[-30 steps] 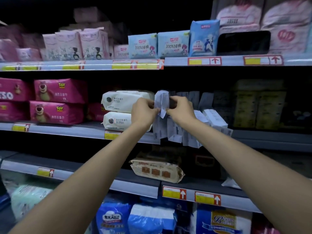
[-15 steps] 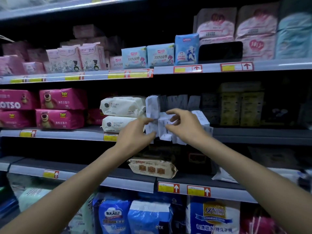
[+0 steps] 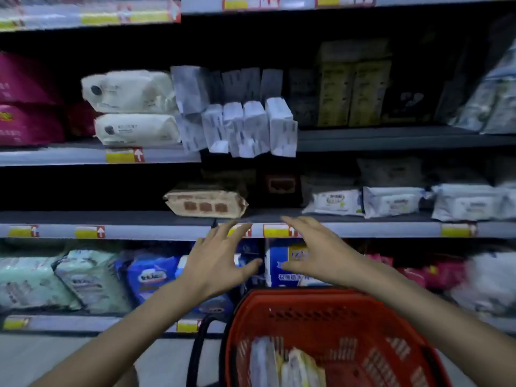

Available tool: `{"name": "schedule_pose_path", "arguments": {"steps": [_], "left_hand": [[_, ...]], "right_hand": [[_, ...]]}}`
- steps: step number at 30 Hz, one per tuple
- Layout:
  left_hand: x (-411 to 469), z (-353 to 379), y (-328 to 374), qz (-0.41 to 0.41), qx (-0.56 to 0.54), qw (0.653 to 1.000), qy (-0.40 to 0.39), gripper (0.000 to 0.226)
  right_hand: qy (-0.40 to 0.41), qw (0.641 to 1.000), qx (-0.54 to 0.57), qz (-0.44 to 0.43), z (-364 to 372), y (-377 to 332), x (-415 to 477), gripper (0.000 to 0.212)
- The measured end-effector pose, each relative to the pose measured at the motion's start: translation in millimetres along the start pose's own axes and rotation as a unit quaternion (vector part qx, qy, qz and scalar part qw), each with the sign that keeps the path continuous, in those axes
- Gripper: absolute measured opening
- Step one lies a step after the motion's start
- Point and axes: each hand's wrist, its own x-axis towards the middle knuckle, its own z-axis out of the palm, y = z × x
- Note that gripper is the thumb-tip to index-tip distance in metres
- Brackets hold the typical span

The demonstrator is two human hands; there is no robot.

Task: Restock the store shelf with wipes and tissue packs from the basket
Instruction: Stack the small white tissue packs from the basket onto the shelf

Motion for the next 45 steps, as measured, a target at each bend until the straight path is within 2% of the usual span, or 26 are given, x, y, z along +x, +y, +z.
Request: {"name": "schedule_pose_path", "arguments": {"steps": [8, 12, 16, 19, 23, 25, 30, 36, 38, 41, 45], "left_hand": [[-26, 143, 27, -0.015, -0.027, 0.993, -0.118, 0.09], [-35, 206, 38, 0.009, 0.017, 0.98, -0.2, 0.088], [-35, 256, 46, 0.064, 0.102, 0.949, -0.29, 0.081], [-28, 289, 49, 0.15, 0.202, 0.901, -0.352, 0.077], [-17, 333, 47, 0.26, 0.34, 0.79, -0.438, 0.088], [-12, 350, 44, 0.292, 0.382, 0.75, -0.455, 0.084], [1, 376, 37, 0.366, 0.399, 0.712, -0.447, 0.069], [17, 396, 26, 0.458, 0.398, 0.667, -0.433, 0.069], [21, 397, 29, 0.481, 0.427, 0.63, -0.435, 0.064], [21, 395, 35, 0.466, 0.388, 0.66, -0.443, 0.055], [24, 378, 44, 0.407, 0.354, 0.666, -0.516, 0.087]], "right_hand": [[-0.124, 0.989, -0.007, 0.076, 110, 100, -48, 0.104], [-0.182, 0.979, -0.012, 0.09, 149, 128, -66, 0.1], [-0.237, 0.965, -0.055, 0.096, 181, 149, -80, 0.097], [-0.282, 0.95, -0.118, 0.064, 199, 153, -87, 0.086], [-0.347, 0.922, -0.166, 0.038, 219, 162, -97, 0.084], [-0.358, 0.915, -0.181, 0.036, 223, 167, -100, 0.087], [-0.345, 0.917, -0.196, 0.038, 219, 175, -98, 0.081], [-0.368, 0.9, -0.226, 0.051, 219, 188, -100, 0.072], [-0.369, 0.902, -0.218, 0.053, 219, 190, -102, 0.067], [-0.363, 0.907, -0.208, 0.056, 217, 192, -104, 0.065], [-0.351, 0.914, -0.197, 0.057, 210, 190, -104, 0.066]]}}
